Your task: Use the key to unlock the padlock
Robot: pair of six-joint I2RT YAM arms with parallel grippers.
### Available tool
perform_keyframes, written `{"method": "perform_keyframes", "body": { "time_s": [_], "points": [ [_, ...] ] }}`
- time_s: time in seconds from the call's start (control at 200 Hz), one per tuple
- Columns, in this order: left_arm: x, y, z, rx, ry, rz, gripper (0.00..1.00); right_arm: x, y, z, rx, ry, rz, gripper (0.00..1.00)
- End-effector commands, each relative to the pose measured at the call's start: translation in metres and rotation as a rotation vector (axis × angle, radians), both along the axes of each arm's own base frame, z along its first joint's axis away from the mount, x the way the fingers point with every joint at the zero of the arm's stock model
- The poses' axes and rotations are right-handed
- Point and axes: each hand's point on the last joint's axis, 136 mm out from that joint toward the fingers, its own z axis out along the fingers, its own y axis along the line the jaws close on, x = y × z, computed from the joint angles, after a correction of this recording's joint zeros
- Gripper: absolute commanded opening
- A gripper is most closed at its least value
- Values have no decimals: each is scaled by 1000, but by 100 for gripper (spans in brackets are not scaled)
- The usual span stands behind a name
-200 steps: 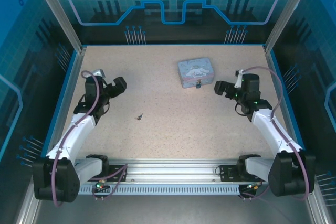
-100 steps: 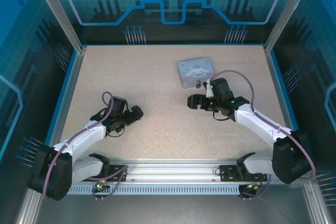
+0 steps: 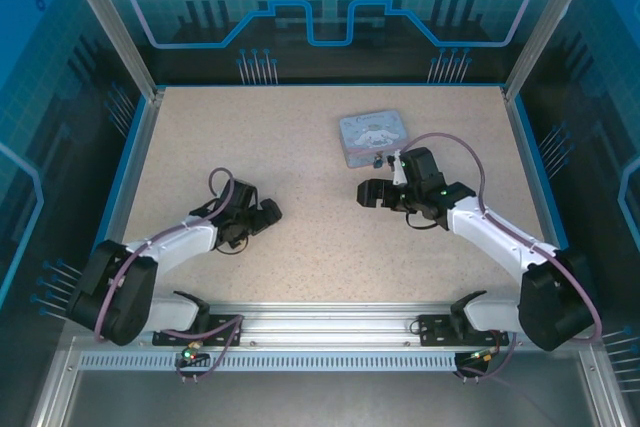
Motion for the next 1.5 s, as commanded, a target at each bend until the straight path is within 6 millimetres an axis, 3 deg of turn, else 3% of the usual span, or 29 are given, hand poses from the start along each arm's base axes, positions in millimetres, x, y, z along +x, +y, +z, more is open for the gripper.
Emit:
{"method": "perform_keyframes", "body": {
  "time_s": [0.0, 0.4, 0.57, 0.645, 0.77, 0.97, 1.191, 1.496],
  "points": [
    [29, -30, 9, -42, -99, -77, 99, -3, -5, 9, -12, -24, -2, 93],
    [21, -99, 20, -50, -126, -233, 99, -4, -6, 1, -11, -8, -8, 93],
    [21, -152, 48, -104, -193, -325, 99, -7, -13, -2, -33, -3, -21, 93],
    [23, -161, 64, -100, -223, -327, 99, -8, -17, -2, -37, 2, -29, 93],
    [28, -145, 86, -66, -269, -260, 99, -11, -22, -7, -54, 15, -28, 93],
    [36, -92, 102, -15, -265, -144, 99, -10, -6, -15, -28, 60, 42, 86],
    [51, -23, 109, -16, -256, -12, 99, -7, 55, -19, -33, 139, 202, 71],
    [77, 47, 104, -102, -221, 129, 99, -15, 150, -35, -190, 183, 429, 61]
  ]
}}
